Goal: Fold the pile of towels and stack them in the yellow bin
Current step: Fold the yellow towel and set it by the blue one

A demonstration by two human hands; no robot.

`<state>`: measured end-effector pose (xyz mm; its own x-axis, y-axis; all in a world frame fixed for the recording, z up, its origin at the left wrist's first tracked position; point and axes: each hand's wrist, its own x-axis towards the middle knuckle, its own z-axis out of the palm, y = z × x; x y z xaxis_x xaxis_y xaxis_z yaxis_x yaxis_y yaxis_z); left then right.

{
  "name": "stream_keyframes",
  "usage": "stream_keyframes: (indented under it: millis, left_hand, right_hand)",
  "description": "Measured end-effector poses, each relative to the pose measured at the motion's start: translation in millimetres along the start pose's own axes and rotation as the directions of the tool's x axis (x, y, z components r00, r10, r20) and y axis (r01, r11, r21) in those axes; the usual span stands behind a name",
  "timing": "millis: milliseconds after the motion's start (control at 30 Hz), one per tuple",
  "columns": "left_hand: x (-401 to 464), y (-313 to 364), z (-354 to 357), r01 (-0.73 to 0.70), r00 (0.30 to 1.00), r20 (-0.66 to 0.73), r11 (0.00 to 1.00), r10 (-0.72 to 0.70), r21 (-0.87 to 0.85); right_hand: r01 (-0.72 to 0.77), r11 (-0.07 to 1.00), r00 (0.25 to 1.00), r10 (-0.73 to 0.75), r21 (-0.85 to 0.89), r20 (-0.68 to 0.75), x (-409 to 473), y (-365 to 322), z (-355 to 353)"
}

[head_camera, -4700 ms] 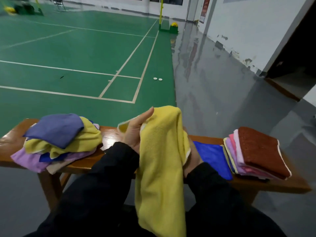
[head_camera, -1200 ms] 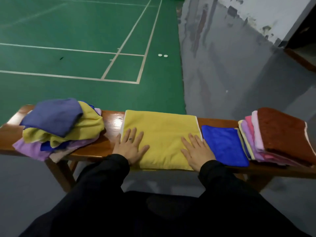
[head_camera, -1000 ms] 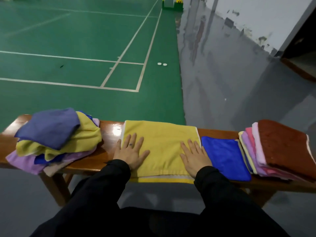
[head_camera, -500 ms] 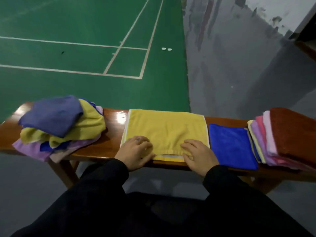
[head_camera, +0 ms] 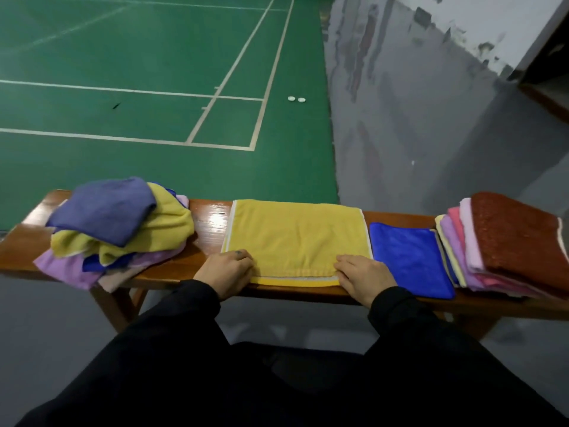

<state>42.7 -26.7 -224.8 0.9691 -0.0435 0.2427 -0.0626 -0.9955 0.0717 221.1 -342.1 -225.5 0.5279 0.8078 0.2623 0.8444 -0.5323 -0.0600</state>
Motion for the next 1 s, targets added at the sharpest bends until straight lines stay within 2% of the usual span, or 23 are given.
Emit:
stream_keyframes:
  millis: [133,200,333,433,533,600,667,800,900,1000]
  left_hand:
    - [2.4,8.1,-7.5,0.111,0.992,-0.059,0.993,-0.114,-0.052]
    - [3.8,11.7,-13.0,0.174,0.979,-0.086,0.976,-0.186,-0.132]
    - [3.7,15.8,-20.7,0.214,0.970,-0.075,0.955,-0.233,-0.204]
    - [1.5,16.6,-21.7,0.209,0.972,-0.066,0.961,-0.224,-0.182]
    - [-0.5,15.2,-22.3,0.193,0.975,-0.084,0.970,-0.207,-0.150]
    - [-4.8,11.2,-24.6,0.156,0.978,-0.121,0.980,-0.171,-0.125]
    - [-12.3,5.6,-24.3,0.090,0.981,-0.163,0.991,-0.105,-0.094]
    - [-26.5,7.3,-16.7,0.031,0.995,-0.094,0.995,-0.040,-0.095]
    - [-29.8,12.1,-14.8,0.062,0.997,-0.043,0.990,-0.068,-0.130]
    - [-31.3,14.7,-13.5,0.042,0.999,-0.012,0.996,-0.043,-0.084]
  right_hand:
    - [-0.079,0.997,0.997,0.079,-0.012,-0.001,5.4,-7.4,-8.7]
    - [-0.058,0.997,0.998,0.057,-0.042,-0.018,7.4,-9.4,-13.7]
    - [0.023,0.999,0.999,-0.022,-0.044,0.039,3.3,-8.1,-17.6]
    - [0.022,0.994,0.999,-0.018,-0.106,0.037,3.9,-6.2,-11.7]
    - [0.005,0.996,0.994,-0.015,-0.093,-0.105,5.1,-4.3,-11.7]
    - [0.058,0.997,0.972,-0.067,-0.045,-0.223,2.9,-4.0,-16.2]
    - [0.135,0.990,0.956,-0.138,-0.033,-0.260,-2.9,-4.6,-19.4]
    - [0.232,0.973,0.943,-0.229,-0.017,-0.242,-18.7,-6.1,-16.6]
    - [0.209,0.977,0.959,-0.198,0.031,-0.203,-21.6,-11.3,-12.7]
    - [0.137,0.988,0.988,-0.131,0.075,-0.087,-23.2,-16.9,-7.7]
